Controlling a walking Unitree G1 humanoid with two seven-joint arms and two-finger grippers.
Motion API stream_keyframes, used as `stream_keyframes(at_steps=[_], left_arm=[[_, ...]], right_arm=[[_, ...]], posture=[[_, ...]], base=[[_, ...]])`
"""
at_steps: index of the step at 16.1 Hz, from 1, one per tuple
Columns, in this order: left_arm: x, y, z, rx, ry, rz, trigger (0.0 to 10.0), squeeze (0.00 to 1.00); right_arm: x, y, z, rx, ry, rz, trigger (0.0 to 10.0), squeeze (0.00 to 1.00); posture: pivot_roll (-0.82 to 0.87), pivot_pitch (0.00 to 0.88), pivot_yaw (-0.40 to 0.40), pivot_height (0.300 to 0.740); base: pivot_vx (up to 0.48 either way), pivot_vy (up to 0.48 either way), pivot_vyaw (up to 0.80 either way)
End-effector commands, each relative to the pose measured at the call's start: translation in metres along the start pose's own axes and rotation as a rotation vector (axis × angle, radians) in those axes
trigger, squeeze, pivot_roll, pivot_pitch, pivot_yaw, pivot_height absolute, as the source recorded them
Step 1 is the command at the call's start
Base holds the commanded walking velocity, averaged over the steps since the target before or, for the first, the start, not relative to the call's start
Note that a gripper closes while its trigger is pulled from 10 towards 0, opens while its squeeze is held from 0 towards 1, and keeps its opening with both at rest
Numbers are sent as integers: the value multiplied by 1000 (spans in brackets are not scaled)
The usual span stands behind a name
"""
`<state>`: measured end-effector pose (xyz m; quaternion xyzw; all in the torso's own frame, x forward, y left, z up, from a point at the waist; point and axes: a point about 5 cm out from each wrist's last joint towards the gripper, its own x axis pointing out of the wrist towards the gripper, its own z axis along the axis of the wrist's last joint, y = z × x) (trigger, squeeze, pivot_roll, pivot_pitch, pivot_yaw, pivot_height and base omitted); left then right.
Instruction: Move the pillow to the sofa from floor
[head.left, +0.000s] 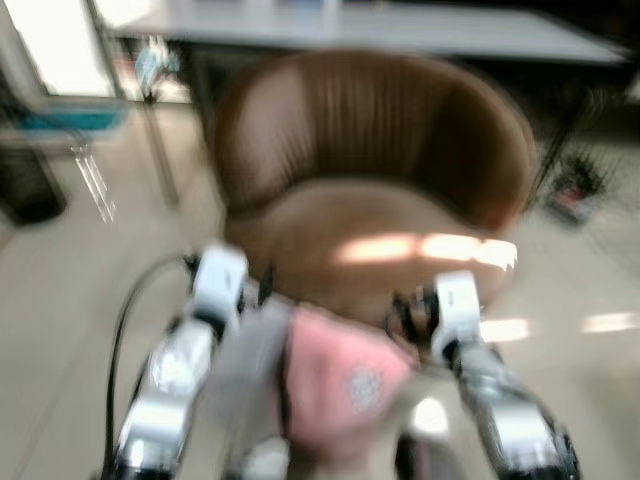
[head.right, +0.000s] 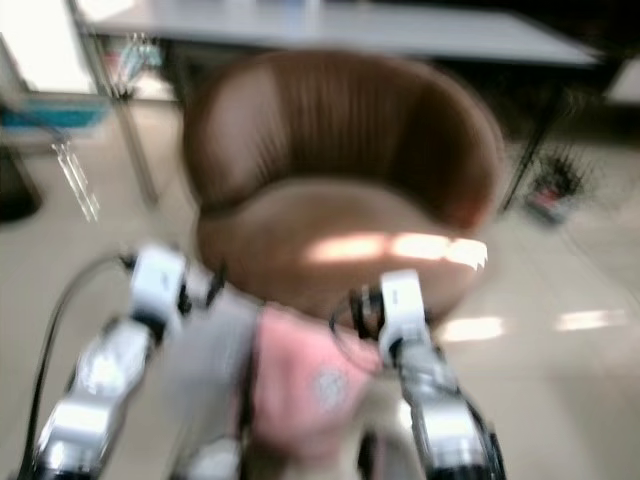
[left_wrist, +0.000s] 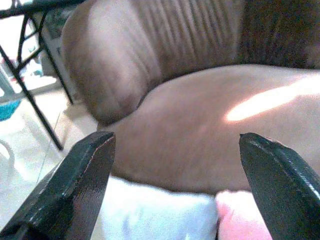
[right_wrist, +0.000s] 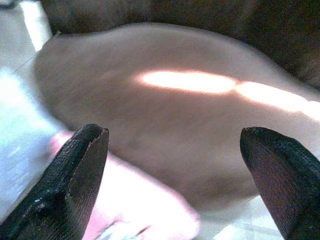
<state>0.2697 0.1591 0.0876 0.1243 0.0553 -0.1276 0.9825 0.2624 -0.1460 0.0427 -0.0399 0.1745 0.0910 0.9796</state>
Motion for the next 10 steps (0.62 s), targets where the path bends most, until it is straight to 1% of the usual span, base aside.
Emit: stream_keyframes(at_steps=[1,7,9,10], left_arm=[[5,1,12,19,-40,-5,10000,0],[4,0,10,25,-37,1,10000,0],[3,0,10,26,-41,-14,10000,0],[2,1,9,30,-39,-13,10000,0]], right_arm=[[1,-2,7,-11,-23,-1,10000,0],[1,0,6,-19,-14,6,10000,0],[2,0,4,-20,-5,-1,10000,0],[2,-1,3,-11,0,-6,10000,0]], posture=[[41,3,-21,586],[45,0,-24,586],[47,0,-24,586],[48,0,-23,586]], base=[[0,0,0],[0,0,0],[0,0,0],[266,0,0]])
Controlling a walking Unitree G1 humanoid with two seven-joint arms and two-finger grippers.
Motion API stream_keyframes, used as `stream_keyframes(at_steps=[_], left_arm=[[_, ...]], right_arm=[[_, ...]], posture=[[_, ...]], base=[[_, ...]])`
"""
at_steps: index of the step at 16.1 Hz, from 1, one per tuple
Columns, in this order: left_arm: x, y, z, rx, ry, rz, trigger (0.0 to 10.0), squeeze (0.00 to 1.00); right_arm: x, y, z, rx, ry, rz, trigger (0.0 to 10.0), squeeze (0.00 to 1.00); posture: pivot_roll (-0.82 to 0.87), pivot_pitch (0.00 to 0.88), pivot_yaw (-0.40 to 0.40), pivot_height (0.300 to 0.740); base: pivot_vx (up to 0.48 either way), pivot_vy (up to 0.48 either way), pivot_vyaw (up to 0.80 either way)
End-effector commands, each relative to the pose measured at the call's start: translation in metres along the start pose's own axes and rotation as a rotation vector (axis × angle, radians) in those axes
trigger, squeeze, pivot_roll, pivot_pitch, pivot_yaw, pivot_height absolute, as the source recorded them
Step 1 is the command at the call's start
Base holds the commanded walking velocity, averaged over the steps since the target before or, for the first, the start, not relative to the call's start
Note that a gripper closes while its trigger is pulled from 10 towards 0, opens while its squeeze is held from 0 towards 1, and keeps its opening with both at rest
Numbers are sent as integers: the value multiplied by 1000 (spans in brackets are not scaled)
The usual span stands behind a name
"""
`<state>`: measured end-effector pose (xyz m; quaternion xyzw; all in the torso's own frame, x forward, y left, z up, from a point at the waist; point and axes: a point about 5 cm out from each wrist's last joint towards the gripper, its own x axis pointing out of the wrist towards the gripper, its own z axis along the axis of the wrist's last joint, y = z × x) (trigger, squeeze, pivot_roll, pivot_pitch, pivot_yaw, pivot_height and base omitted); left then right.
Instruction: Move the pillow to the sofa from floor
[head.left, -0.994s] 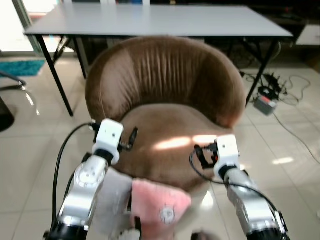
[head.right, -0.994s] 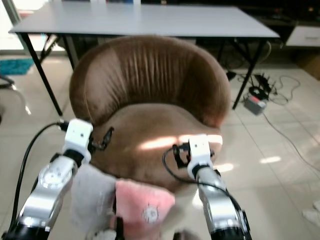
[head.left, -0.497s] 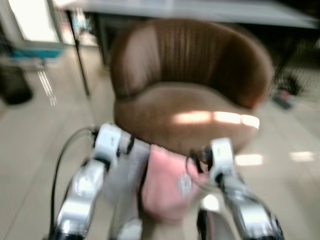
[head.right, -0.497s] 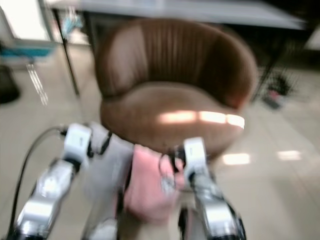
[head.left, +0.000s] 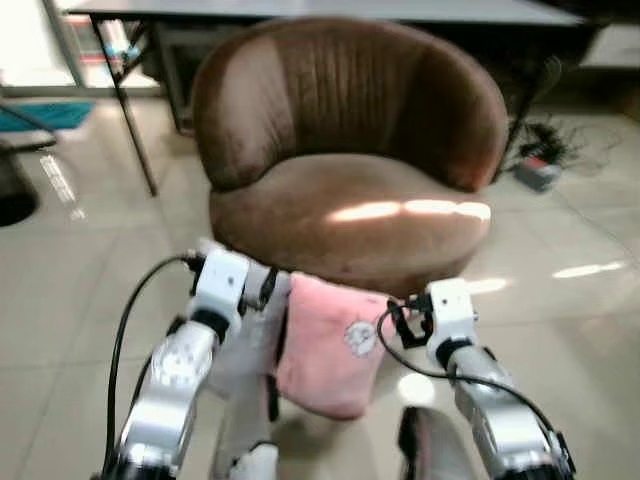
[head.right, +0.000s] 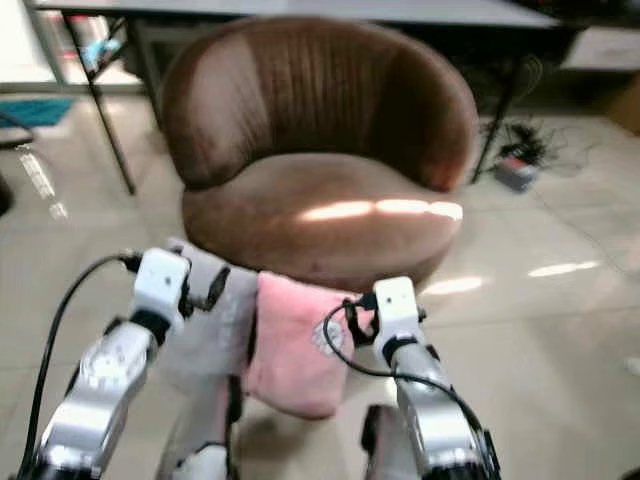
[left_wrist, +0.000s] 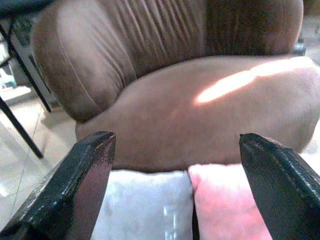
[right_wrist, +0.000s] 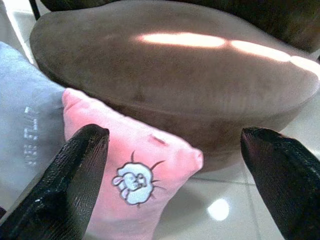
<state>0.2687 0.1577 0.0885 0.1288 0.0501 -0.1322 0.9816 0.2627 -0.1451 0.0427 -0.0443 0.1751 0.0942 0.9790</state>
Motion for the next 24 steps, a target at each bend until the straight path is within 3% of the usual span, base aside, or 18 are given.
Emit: stream_keyframes(at_steps=[1,10,13,16,17,24], left_arm=[[3,2,7,19,-27,-4,10000,0],[0,6,6,36,-24,1,10000,0],[0,6,7,41,-25,0,10000,0],[0,7,8,43,-25,0,10000,0],[1,7,7,44,-22,-1,10000,0],[1,1,7,81,-16,-55,10000,0]], right_arm=[[1,-2,2,-5,-1,-10,10000,0],[1,2,2,-58,-5,12,10000,0],[2,6,2,-88,4,41,10000,0],[2,6,1,-79,6,38,10000,0],[2,4,1,-42,6,27,10000,0],[3,1,-6,-12,40,32,10000,0]], posture=[[49,0,-23,586],[54,6,-23,586],[59,14,-23,586],[59,15,-24,586],[60,15,-24,586],[64,21,-18,576]], base=[[266,0,0],[298,0,-147],[303,0,750],[281,0,800],[0,0,0],[0,0,0]])
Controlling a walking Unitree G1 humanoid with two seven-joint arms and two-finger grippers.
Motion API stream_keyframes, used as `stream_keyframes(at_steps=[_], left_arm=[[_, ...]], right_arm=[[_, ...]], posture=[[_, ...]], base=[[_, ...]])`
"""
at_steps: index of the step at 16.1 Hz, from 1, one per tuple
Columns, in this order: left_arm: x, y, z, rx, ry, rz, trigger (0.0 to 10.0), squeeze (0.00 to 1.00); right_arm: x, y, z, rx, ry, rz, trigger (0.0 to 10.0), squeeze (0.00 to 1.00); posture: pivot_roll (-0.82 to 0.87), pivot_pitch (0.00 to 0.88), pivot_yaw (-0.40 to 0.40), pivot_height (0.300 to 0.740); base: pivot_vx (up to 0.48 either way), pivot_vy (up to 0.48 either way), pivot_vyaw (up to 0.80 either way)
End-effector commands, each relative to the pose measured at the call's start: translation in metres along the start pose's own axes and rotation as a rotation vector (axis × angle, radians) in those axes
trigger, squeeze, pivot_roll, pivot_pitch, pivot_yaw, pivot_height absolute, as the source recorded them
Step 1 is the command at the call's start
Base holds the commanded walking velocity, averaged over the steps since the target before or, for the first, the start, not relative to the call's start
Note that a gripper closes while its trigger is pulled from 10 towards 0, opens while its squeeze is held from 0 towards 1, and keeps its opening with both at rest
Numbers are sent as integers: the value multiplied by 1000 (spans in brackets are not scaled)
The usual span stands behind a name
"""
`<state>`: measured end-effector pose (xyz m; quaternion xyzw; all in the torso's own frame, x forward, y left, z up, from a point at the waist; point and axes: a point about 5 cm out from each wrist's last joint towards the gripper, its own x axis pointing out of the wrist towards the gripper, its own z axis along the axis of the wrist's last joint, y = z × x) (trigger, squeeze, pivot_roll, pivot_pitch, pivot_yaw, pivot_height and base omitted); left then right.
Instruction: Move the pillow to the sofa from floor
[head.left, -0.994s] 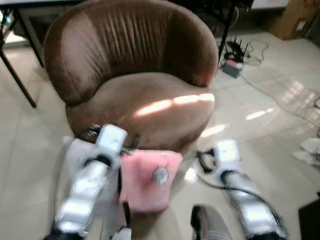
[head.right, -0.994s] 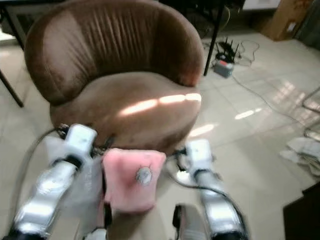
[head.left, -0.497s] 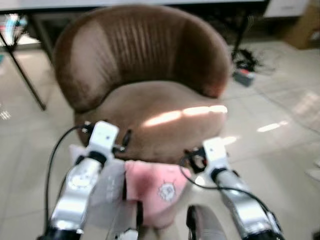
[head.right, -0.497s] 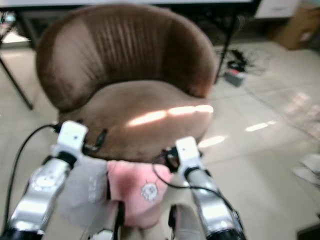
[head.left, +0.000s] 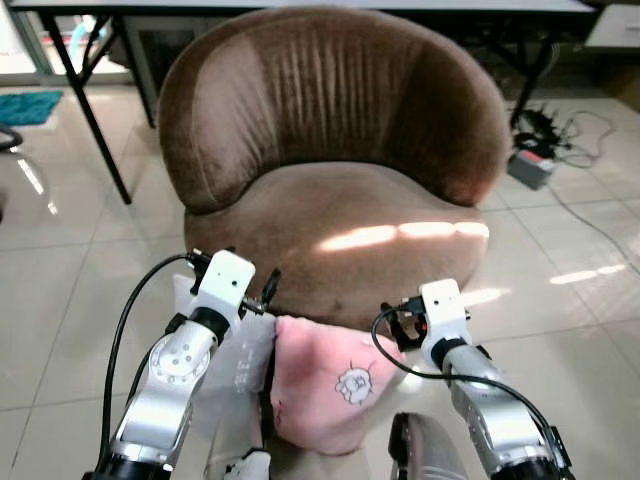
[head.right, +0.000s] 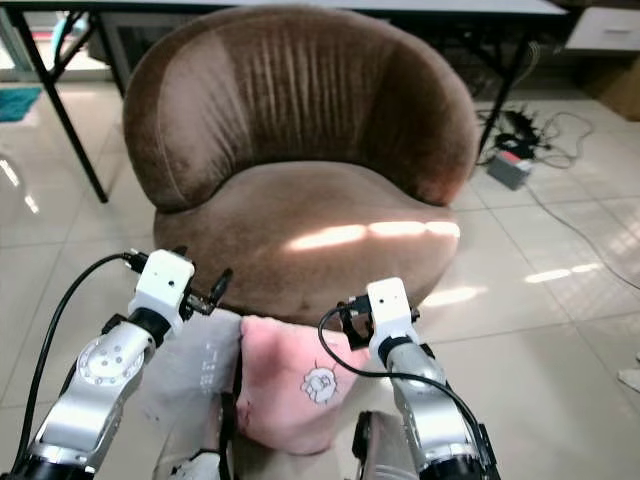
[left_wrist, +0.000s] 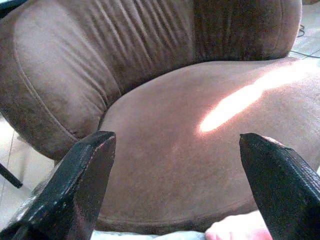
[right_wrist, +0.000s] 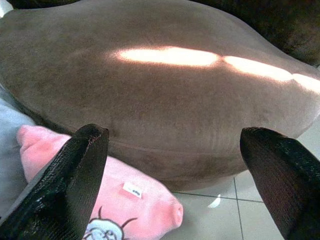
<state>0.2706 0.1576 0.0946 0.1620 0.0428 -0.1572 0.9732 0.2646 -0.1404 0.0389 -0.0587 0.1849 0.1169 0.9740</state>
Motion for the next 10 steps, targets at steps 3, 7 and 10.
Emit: stream_keyframes(at_steps=[3,7,10], left_arm=[[-1,-1,1,12,-4,-14,10000,0],[1,-8,-2,22,3,-73,10000,0],[5,-12,1,17,-13,-118,10000,0]], right_arm=[[-1,-2,-5,21,19,-3,10000,0],[5,-1,-7,25,26,6,10000,0],[19,0,-15,109,69,5,10000,0]], posture=[[65,25,-18,551],[78,59,-11,526],[94,110,-8,526]], base=[[0,0,0],[0,0,0],[0,0,0]])
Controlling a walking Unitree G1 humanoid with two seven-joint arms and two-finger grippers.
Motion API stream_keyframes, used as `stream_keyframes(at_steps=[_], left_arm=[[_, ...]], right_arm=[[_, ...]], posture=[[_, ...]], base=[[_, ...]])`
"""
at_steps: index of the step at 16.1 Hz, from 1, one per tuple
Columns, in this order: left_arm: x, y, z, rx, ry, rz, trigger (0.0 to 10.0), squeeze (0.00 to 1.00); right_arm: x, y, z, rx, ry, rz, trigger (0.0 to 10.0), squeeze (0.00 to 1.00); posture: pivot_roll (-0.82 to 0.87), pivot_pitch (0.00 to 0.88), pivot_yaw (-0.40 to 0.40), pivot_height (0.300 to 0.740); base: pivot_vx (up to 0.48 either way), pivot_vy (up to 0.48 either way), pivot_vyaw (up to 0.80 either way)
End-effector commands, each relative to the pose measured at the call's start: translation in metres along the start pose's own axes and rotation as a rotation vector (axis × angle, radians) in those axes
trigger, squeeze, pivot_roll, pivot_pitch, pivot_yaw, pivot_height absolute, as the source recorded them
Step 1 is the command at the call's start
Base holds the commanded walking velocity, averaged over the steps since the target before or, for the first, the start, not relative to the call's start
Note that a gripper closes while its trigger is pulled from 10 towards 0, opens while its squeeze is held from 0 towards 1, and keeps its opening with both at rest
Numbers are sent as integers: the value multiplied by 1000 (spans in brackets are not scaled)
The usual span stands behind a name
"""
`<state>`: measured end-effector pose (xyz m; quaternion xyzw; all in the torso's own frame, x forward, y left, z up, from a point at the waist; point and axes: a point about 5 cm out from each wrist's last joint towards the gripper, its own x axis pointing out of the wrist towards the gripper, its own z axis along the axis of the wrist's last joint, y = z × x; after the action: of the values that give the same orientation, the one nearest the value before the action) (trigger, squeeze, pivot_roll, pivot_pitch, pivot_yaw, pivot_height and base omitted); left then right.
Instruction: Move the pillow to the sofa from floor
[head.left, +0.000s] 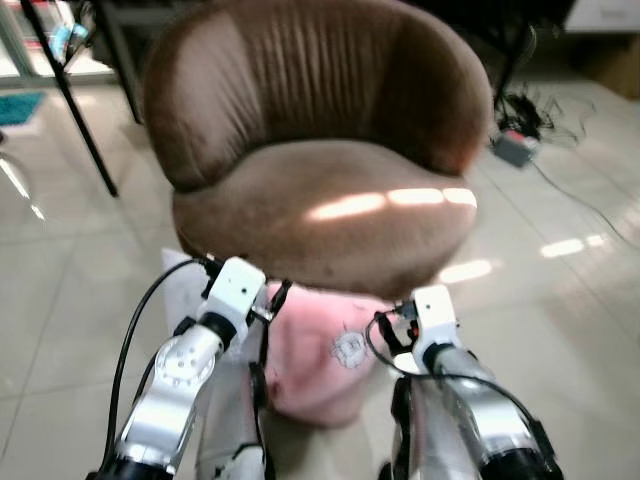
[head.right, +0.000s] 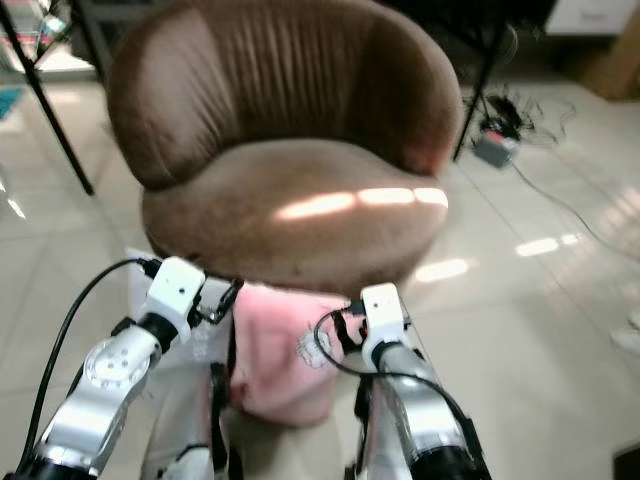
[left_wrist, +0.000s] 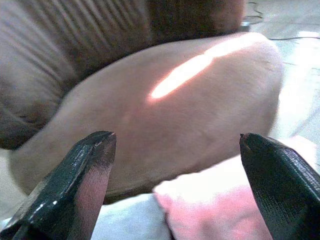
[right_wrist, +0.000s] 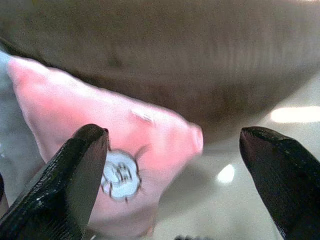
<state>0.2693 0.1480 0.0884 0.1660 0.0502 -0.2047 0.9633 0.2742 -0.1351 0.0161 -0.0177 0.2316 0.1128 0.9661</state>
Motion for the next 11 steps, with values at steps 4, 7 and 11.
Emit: stream_keyframes(at_steps=[4,7,11], left_arm=[[0,5,7,-50,23,-144,10000,0],[-18,25,15,-46,41,-252,10000,0],[-39,53,39,-60,2,-264,10000,0]], right_arm=[[21,-7,2,367,21,-52,10000,1000],[32,-11,12,566,19,-110,10000,1000],[36,-18,24,716,-68,-175,10000,1000]], posture=[[168,212,-25,526],[228,285,-19,526],[282,326,1,526]], base=[[0,0,0],[0,0,0],[0,0,0]])
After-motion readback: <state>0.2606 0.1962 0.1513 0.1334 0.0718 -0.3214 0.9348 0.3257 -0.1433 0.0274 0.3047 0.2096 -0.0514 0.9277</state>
